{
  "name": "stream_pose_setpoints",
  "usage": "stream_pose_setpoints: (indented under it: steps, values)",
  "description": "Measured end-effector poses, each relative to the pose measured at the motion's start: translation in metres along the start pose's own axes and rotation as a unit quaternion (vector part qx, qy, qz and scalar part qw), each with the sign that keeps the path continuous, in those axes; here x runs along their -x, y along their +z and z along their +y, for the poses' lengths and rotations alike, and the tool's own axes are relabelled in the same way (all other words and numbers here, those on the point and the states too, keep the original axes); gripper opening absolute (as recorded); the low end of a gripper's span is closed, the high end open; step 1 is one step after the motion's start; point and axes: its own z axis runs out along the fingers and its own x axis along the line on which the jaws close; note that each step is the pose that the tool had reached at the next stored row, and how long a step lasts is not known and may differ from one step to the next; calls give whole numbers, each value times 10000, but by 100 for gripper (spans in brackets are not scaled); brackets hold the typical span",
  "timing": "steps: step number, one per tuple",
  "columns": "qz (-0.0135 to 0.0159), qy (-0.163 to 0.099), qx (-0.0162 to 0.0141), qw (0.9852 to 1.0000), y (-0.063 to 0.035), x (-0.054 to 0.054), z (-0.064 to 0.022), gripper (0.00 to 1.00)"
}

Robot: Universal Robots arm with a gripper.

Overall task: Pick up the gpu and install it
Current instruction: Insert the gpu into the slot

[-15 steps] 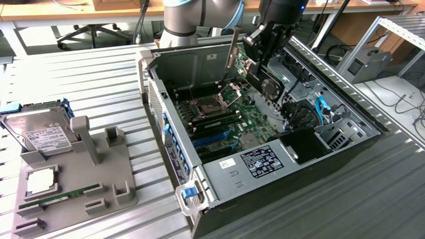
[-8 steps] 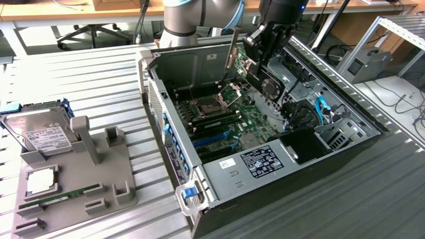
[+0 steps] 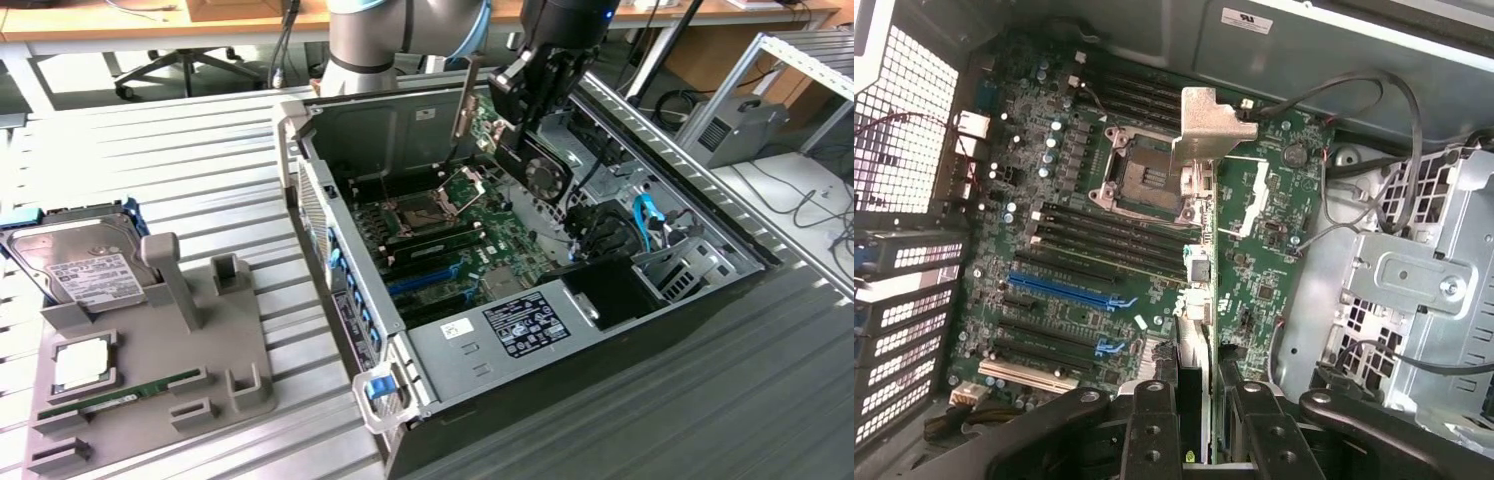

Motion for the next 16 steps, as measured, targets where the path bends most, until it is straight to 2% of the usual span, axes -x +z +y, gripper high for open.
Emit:
stream_pose_setpoints:
  steps: [16]
  values:
    - [2, -142, 3, 9999, 0, 0, 0, 26]
